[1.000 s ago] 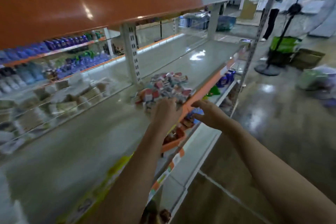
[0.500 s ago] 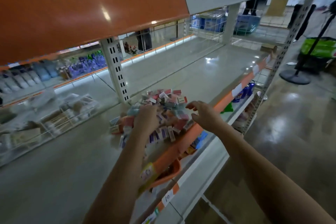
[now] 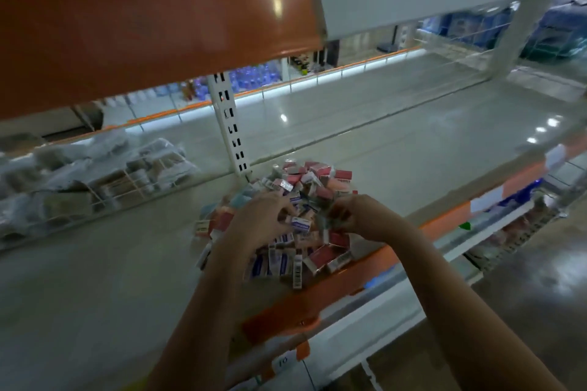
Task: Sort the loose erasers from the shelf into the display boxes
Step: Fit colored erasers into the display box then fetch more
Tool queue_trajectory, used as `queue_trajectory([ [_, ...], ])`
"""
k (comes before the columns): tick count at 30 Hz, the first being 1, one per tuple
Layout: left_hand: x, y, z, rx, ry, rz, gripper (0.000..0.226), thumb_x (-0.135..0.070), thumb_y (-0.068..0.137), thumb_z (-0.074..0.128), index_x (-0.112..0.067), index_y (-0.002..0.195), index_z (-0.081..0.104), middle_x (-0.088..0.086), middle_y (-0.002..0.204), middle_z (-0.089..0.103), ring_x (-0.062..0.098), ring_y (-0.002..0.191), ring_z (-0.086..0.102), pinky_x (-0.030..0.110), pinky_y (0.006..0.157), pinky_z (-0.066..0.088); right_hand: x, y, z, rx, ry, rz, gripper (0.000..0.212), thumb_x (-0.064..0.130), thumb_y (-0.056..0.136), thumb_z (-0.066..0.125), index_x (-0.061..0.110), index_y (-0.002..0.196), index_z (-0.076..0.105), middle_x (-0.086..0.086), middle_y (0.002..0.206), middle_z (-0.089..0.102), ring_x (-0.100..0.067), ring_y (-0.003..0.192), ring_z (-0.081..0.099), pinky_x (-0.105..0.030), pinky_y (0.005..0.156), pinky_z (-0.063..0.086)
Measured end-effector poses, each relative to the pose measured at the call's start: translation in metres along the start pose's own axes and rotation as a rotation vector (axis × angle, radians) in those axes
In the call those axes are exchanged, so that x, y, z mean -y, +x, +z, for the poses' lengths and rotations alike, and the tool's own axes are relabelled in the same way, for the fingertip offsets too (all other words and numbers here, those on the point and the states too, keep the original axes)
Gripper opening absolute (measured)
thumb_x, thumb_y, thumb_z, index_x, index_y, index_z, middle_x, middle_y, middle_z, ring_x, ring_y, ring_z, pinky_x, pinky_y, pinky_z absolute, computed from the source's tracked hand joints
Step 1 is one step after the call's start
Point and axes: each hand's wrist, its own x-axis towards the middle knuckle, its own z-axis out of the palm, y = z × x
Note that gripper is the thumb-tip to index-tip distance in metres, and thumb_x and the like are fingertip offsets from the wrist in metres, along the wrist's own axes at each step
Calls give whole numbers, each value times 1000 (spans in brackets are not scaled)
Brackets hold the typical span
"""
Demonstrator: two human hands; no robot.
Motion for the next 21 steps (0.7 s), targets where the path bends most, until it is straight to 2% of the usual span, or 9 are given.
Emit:
queue_trajectory([
  [4, -11, -13, 5, -101, -135, -72, 25, -26, 83, 69, -22, 107, 62, -4, 110, 60, 7, 95, 54, 18, 73, 41, -9, 5, -8, 9, 93, -108, 20, 22, 83, 68, 15, 101, 62, 3, 98, 62, -8, 85, 56, -14, 73, 43],
  [8, -26, -23, 7, -223, -254, -174, 25, -25, 83, 70, -22, 107, 63, -8, 100, 63, 7, 91, 58, 17, 74, 43, -19, 3, -21, -23, 299, -159, 16, 16, 85, 66, 12, 99, 59, 2, 93, 60, -16, 86, 60, -23, 74, 50],
  [11, -38, -34, 8, -349, -306, -227, 23, -27, 83, 70, -27, 104, 63, -21, 89, 58, -8, 79, 56, 9, 63, 41, -19, -2, -27, 47, 577, -208, 13, 12, 85, 64, 17, 96, 60, -3, 97, 62, -15, 84, 63, -22, 70, 55],
  [14, -48, -51, 9, -460, -381, -283, 23, -23, 81, 72, -29, 100, 61, -25, 86, 55, -13, 77, 55, 1, 65, 39, -12, -7, -28, 105, 751, -274, 20, 8, 86, 62, 26, 94, 62, 0, 96, 61, -10, 81, 63, -18, 66, 53],
  [18, -53, -85, 9, -552, -429, -388, 22, -21, 80, 74, -29, 97, 63, -20, 83, 60, -3, 72, 59, 11, 64, 46, 7, -9, -16, 241, 1046, -222, 19, 8, 86, 60, 17, 103, 63, -1, 94, 64, -7, 78, 65, -16, 66, 50],
  [19, -53, -95, 8, -566, -439, -414, 21, -22, 80, 73, -29, 97, 63, -16, 82, 62, 0, 70, 60, 16, 64, 48, 15, -9, -13, 285, 1127, -211, 18, 12, 86, 60, 16, 103, 64, -1, 92, 65, -10, 77, 64, -19, 67, 50],
  [21, -52, -117, 5, -599, -444, -438, 19, -24, 82, 71, -27, 100, 64, -12, 82, 63, 0, 68, 59, 15, 61, 47, 37, -11, -7, 353, 1248, -224, 20, 24, 80, 61, 17, 99, 65, 1, 82, 63, -12, 73, 59, -23, 67, 49],
])
